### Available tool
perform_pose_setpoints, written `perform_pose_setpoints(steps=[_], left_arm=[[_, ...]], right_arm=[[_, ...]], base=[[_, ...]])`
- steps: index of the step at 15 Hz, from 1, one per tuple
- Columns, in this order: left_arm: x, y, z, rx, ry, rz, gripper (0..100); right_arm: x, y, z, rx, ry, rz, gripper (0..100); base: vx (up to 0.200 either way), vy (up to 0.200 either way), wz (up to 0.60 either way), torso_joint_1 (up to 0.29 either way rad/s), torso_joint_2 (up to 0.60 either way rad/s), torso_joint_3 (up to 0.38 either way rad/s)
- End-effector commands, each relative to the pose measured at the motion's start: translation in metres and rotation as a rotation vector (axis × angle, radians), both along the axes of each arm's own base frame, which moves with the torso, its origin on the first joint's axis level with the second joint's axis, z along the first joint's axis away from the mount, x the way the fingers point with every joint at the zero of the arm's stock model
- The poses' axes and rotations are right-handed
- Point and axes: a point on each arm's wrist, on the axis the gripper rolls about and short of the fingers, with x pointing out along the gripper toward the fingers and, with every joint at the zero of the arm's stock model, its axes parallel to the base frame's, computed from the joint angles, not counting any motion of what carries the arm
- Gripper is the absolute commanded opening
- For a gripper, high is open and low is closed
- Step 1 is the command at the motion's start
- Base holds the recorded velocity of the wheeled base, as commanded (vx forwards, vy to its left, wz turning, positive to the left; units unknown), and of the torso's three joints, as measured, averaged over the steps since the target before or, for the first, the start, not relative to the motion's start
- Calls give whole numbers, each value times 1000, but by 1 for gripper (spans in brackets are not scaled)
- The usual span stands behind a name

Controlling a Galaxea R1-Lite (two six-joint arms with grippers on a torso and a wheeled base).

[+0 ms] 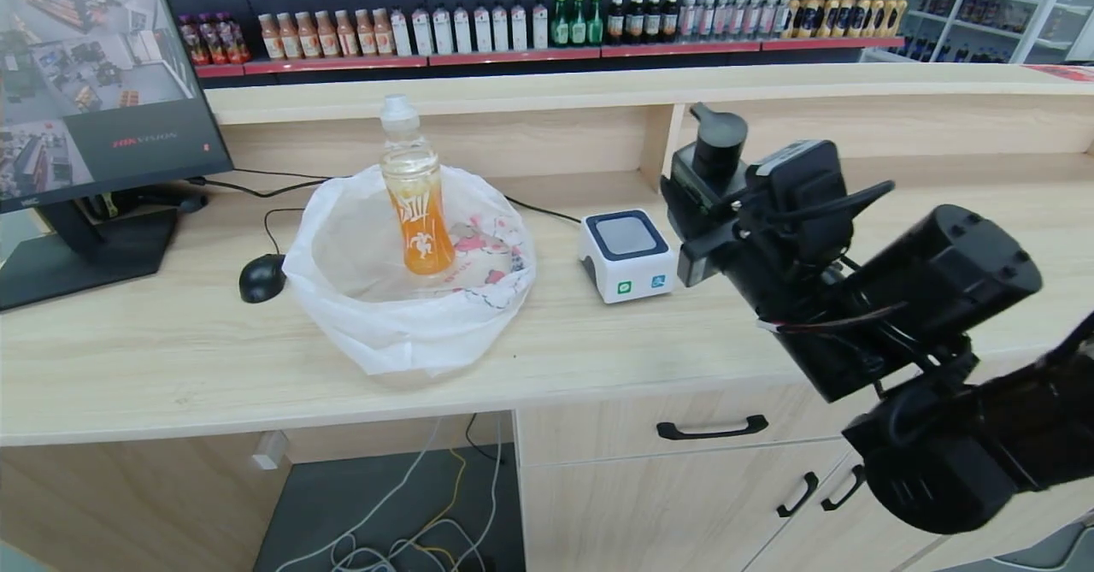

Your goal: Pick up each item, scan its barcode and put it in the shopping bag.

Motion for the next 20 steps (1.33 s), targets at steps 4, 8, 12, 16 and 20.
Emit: perform_pose_setpoints(steps=[4,8,12,16,20], left_arm=[[0,0,0,-1,0,1,100],[0,0,0,0,0,1,100],[0,0,0,0,0,1,100],[0,0,0,0,0,1,100],[0,0,0,0,0,1,100]], right_arm=[[57,34,-8,-5,-105,48,0],[79,32,-9,-25,-165,90,0],[107,2,-21,-88,-175,87,0],[120,5,-30,-121,-206,137,0],[122,1,-27,-213,-277,178,0]], base=[[0,0,0,0,0,0],[0,0,0,0,0,0],[0,0,0,0,0,0],[0,0,0,0,0,0],[0,0,0,0,0,0]])
